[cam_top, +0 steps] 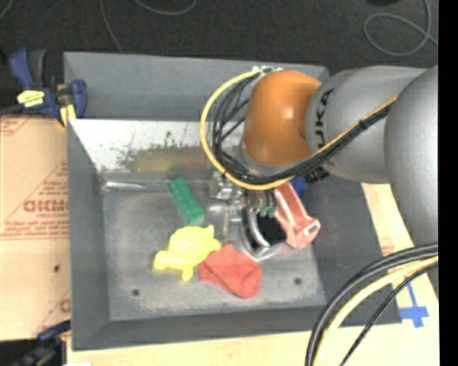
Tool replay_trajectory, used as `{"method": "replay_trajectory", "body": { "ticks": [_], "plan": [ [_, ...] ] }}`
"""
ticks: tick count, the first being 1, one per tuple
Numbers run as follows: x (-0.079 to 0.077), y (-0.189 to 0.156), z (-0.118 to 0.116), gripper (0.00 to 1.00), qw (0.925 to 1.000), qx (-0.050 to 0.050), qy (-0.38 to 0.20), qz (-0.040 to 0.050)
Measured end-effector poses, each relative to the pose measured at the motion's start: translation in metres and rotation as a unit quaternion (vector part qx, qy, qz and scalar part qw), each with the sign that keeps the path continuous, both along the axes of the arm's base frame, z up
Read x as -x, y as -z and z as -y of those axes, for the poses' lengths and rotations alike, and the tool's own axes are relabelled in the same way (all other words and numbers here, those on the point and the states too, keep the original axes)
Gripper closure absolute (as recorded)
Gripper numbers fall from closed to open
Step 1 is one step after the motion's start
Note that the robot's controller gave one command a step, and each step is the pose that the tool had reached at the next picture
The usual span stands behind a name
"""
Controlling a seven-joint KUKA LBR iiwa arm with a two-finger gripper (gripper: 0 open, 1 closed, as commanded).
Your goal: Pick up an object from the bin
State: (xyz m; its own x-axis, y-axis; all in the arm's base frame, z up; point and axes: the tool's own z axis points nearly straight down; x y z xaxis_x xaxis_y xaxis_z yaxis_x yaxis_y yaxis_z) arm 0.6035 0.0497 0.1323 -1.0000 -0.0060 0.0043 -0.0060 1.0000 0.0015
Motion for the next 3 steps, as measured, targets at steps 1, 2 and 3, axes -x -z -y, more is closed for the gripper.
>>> {"method": "replay_trajectory", "body": {
  "ticks": [1,2,3],
  "plan": [
    [0.0,-0.002,0.0,0.0,1.0,0.0,0.0,0.0008],
    [-0.001,-0.004,0.0,0.0,1.0,0.0,0.0,0.0015],
    [-0.018,-0.046,-0.007,0.0,0.9985,0.001,-0.054,0.0052]
  ]
}}
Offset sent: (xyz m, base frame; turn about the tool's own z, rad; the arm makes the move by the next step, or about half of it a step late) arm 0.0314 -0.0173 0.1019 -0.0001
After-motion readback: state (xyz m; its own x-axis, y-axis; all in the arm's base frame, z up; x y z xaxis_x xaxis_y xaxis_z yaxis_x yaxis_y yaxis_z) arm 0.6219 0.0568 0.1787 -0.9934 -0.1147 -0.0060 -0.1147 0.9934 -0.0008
